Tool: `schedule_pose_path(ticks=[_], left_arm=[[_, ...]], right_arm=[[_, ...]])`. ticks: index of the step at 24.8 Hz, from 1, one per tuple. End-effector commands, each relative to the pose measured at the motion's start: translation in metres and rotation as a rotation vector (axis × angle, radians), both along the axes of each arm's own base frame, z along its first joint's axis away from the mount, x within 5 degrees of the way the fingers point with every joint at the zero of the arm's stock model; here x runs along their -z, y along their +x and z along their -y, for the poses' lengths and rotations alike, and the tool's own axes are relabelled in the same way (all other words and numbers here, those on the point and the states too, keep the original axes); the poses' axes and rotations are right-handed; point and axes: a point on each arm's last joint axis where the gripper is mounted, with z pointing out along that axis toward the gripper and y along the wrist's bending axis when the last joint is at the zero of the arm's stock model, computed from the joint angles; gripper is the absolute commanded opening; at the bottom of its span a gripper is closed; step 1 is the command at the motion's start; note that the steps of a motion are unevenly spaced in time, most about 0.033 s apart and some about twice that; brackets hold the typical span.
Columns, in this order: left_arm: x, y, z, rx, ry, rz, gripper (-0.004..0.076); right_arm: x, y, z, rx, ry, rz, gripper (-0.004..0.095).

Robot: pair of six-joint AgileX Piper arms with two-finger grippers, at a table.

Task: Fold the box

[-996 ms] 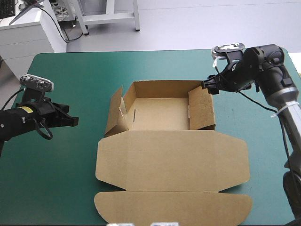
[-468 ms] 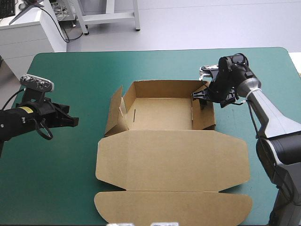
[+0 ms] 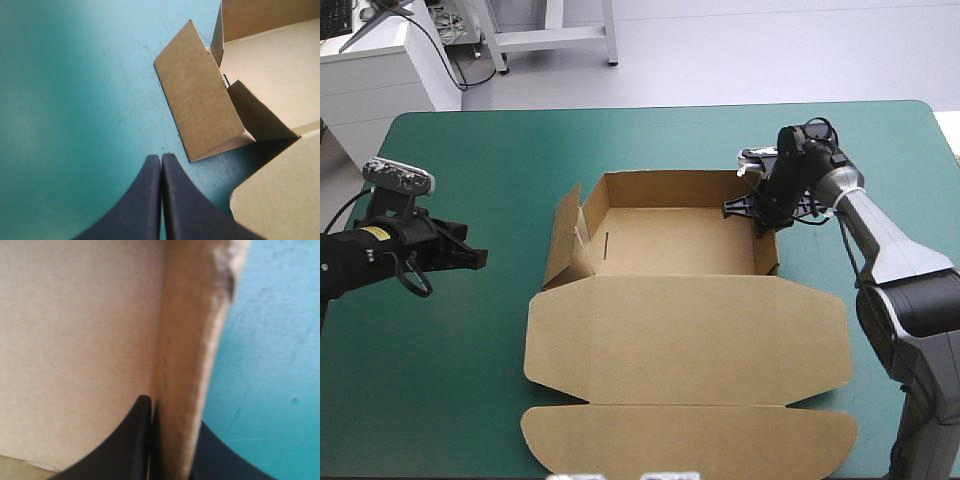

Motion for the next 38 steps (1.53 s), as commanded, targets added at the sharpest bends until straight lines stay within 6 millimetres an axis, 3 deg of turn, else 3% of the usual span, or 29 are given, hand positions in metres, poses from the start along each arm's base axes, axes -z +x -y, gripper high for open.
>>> schedule_pose_path(ticks=[1, 4, 10, 14, 19, 22, 32, 38], left_arm=[[-0.014, -0.003, 0.001, -0.012, -0.032, 0.085, -0.0009], [-0.014, -0.003, 0.001, -0.018, -0.039, 0.083, -0.0009], [-0.014, -0.003, 0.001, -0.013, -0.033, 0.084, -0.0009], [-0.014, -0.003, 0.001, -0.013, -0.033, 0.084, -0.0009], [-0.014, -0.003, 0.001, -0.013, -0.033, 0.08, -0.0009], [-0.012, -0.003, 0.001, -0.012, -0.032, 0.073, -0.0009], [-0.008, -0.001, -0.002, -0.023, 0.001, 0.065, -0.0008], [0.022, 0.017, -0.016, -0.083, -0.085, -0.027, 0.0018]], right_arm=[[-0.028, -0.005, 0.002, -0.019, 0.011, 0.092, -0.0016], [-0.033, -0.006, 0.003, -0.04, 0.007, 0.107, -0.0019], [-0.078, -0.024, 0.019, -0.104, -0.014, 0.203, -0.0019], [-0.119, -0.046, 0.046, -0.106, 0.009, 0.318, -0.0019], [-0.182, -0.094, 0.09, -0.077, 0.096, 0.523, -0.0019], [-0.2, -0.112, 0.099, -0.071, 0.12, 0.592, -0.0019], [-0.233, -0.155, 0.101, -0.069, 0.09, 0.718, -0.0019], [-0.235, -0.166, 0.099, -0.071, 0.09, 0.729, -0.0019]])
